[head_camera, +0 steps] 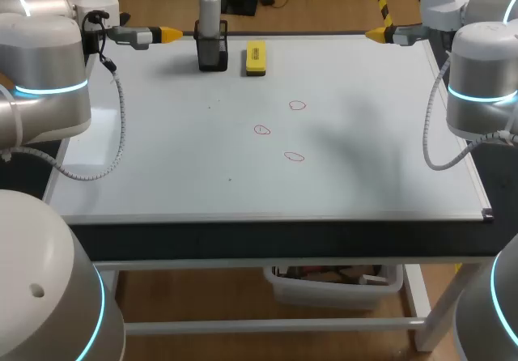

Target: Pick up the inspection probe, press it on each red-marked spot on the whiteboard one by one, put down the probe, pick up the eraser, and wipe off all the red marks.

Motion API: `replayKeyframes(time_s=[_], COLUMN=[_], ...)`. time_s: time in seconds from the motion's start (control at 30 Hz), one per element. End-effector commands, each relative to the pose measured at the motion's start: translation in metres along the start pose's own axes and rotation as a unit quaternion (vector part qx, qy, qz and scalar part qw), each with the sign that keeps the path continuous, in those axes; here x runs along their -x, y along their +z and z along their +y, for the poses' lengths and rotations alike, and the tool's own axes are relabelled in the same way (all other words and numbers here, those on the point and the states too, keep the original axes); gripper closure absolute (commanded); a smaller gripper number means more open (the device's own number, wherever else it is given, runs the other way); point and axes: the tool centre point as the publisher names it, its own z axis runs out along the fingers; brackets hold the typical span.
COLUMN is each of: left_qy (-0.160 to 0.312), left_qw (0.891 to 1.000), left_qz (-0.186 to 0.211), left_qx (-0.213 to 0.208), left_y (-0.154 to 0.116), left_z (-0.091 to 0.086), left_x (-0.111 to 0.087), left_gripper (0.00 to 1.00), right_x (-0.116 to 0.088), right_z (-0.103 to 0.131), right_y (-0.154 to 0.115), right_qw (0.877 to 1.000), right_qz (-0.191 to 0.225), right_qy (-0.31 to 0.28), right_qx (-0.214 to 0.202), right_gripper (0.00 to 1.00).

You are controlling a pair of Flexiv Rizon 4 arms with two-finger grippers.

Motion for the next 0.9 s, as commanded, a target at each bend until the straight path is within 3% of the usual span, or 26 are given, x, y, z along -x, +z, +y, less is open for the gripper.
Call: replayKeyframes(time_s=[0.03, 0.57, 0.77, 0.9], left_qy=[0.000, 0.017, 0.027, 0.031], left_qw=[1.000, 1.000, 0.997, 0.992], left_qz=[0.000, 0.020, 0.059, 0.112], left_qx=[0.000, -0.004, -0.034, -0.057], left_y=[0.000, 0.014, 0.036, 0.054], left_z=[0.000, -0.001, -0.001, -0.001], left_x=[0.000, 0.009, 0.026, 0.037], left_gripper=[0.00, 0.00, 0.00, 0.00], right_x=[0.000, 0.000, 0.000, 0.000], right_z=[0.000, 0.000, 0.000, 0.000], right_y=[0.000, 0.000, 0.000, 0.000], right_qw=[1.000, 1.000, 1.000, 1.000], right_qz=[0.000, 0.000, 0.000, 0.000], right_qy=[0.000, 0.000, 0.000, 0.000], right_qx=[0.000, 0.000, 0.000, 0.000], right_gripper=[0.00, 0.00, 0.00, 0.00])
